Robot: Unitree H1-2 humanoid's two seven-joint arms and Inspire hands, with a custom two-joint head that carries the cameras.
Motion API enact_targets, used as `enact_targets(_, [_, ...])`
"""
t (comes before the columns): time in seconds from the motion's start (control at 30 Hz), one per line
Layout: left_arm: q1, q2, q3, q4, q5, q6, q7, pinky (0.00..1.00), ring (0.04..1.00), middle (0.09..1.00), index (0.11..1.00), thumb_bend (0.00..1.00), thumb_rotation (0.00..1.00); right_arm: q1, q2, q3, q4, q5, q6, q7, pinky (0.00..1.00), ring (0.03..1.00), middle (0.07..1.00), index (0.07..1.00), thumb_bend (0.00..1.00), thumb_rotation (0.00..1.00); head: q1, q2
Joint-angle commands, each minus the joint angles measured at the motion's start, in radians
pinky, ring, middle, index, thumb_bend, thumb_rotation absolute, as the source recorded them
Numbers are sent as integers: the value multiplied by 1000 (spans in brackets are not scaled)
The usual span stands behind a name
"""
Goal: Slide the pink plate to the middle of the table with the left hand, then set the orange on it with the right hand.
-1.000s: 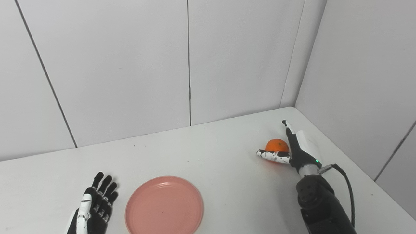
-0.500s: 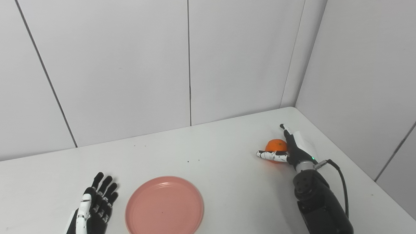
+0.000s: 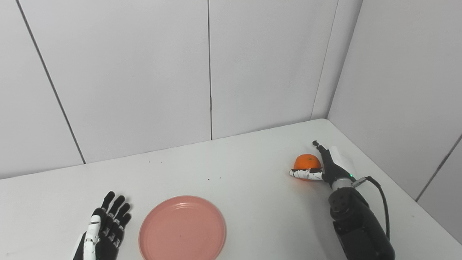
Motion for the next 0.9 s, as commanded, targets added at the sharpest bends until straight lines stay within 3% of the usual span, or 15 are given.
enact_targets(0.0, [24, 5, 4, 23, 6, 49, 19, 987, 962, 964, 958, 304, 1000, -27, -20, -25, -51, -27, -4, 49, 645, 762, 809, 853, 953, 308, 1, 4])
enact_targets(0.17, [24, 6, 5, 18, 3, 58, 21, 984, 960, 964, 959, 305, 1000, -22, -18, -42, -88, -123, -4, 164, 662, 748, 785, 800, 955, 313, 1, 8])
enact_targets(0.33, [24, 5, 8, 19, 3, 61, 24, 978, 957, 962, 955, 304, 1000, -20, -21, -32, -94, -157, -5, 188, 605, 669, 713, 699, 946, 252, 0, 10])
enact_targets(0.5, [23, 5, 7, 20, 4, 60, 24, 981, 957, 960, 954, 304, 1000, -22, -23, -17, -82, -148, -5, 177, 528, 569, 613, 574, 848, 151, 3, 14])
enact_targets(0.53, [22, 4, 8, 20, 3, 62, 26, 978, 955, 958, 953, 304, 1000, -23, -23, -12, -74, -144, -5, 169, 514, 556, 601, 532, 690, 147, 3, 14])
enact_targets(0.6, [22, 4, 8, 20, 3, 63, 26, 974, 954, 959, 952, 305, 1000, -25, -24, -4, -60, -142, -5, 159, 482, 522, 571, 495, 558, 143, 3, 14])
enact_targets(0.87, [20, 1, 11, 27, -1, 57, 25, 981, 956, 958, 951, 308, 1000, -26, -23, 4, -57, -129, -5, 132, 381, 437, 507, 485, 521, 138, 15, 19])
